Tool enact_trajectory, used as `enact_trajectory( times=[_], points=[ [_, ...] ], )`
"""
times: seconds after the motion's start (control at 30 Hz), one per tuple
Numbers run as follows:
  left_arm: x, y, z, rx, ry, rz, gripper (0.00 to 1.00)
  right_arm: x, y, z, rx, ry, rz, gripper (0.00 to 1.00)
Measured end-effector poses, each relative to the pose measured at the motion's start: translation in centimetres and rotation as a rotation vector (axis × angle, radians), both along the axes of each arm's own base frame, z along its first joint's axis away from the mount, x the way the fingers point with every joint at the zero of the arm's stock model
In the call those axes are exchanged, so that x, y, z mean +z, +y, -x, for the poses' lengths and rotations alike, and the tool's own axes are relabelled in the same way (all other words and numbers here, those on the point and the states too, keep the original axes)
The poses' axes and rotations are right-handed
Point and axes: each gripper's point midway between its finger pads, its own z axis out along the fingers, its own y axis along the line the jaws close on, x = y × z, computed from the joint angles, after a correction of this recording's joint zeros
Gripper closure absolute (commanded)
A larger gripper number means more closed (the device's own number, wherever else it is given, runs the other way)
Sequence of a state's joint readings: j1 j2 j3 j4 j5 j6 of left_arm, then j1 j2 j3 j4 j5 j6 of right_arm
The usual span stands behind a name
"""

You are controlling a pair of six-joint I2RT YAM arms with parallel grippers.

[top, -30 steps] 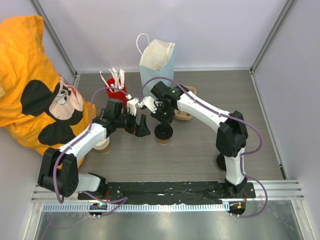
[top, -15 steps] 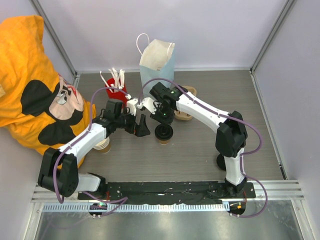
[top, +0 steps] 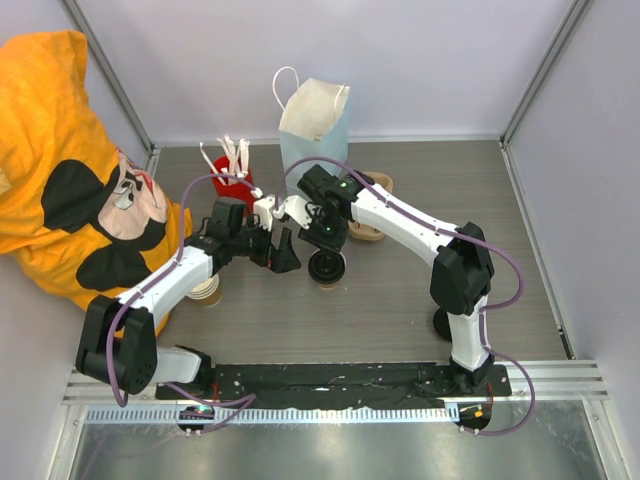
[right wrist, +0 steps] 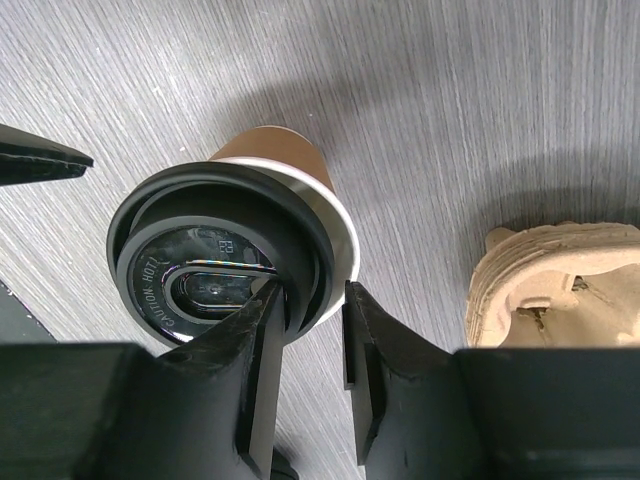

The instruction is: Pack the takeout coffee

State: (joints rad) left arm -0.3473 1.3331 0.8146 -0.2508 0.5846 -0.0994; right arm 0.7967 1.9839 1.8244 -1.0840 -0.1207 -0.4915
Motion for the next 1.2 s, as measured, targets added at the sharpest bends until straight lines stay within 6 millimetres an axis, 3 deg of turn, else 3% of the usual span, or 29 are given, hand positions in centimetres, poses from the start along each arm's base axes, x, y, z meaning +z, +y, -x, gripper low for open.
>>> enact_trajectory(
  times=[0.37,1.2],
  points=[
    [0.0,0.0,0.0,0.001,0.001,0.0,0.01,0.0,-0.3,-0.4,-0.005,-0.02,0.015,0.7],
    [0.0,0.1,-0.1,0.006,0.002,0.0,0.0,0.2,-0.6,-1.1,-0.012,-0.06,0.035,0.59]
  ],
)
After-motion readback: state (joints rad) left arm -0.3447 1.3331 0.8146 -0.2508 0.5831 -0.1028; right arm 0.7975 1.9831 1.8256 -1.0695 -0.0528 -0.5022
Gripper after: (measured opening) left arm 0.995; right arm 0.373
